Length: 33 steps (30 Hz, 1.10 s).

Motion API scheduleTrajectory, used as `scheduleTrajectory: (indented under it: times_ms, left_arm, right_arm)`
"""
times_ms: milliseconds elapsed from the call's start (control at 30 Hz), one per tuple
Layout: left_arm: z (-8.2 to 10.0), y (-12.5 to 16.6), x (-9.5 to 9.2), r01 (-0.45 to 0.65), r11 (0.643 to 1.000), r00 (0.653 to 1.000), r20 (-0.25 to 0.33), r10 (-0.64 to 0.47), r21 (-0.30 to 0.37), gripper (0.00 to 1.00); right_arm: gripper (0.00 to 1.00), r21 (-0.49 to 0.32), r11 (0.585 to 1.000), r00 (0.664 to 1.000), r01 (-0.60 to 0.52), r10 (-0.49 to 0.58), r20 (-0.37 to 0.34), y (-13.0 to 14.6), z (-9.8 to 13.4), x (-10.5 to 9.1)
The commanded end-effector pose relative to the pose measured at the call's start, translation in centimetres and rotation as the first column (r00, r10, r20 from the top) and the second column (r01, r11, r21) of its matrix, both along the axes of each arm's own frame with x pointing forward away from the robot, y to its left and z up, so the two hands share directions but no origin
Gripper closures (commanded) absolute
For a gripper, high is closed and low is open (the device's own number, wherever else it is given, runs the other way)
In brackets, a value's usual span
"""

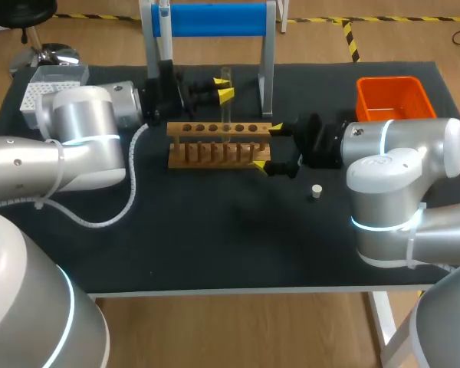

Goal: Invert the test tube, pick up the pipette, mount the tip to pipette, aspirate from beaker and dispense into the tube, eject the tip, return the pipette, and cap with the stopper.

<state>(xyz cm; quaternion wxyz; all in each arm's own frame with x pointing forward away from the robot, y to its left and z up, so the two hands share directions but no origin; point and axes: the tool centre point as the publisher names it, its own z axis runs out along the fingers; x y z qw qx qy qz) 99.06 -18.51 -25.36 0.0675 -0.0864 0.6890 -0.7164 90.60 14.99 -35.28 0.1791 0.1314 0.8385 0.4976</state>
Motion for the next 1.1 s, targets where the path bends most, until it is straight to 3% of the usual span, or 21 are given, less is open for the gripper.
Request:
scheduleTrajectory:
  times_ms: [33, 633, 1100]
  left_arm:
    - [-0.4, 0.1, 0.3, 0.001, 1.000, 1.000, 0.003, -0.001, 0.006, 1.00]
    - [-1.2, 0.5, 0.5, -0.009, 0.997, 1.000, 0.004, 0.009, 0.077, 1.00]
    - [-2.0, 0.4, 0.6, -0.007, 0.996, 1.000, -0.009, 0.008, 0.092, 1.00]
  right_arm:
    - [0.00, 0.003, 1.000, 1.000, 0.003, -0.003, 0.003, 0.0, -0.1, -0.1]
    - [0.00, 0.003, 1.000, 1.000, 0.003, -0.003, 0.003, 0.0, -0.1, -0.1]
    - [0.00, 0.003, 1.000, 1.000, 0.003, -0.003, 0.003, 0.0, -0.1, -0.1]
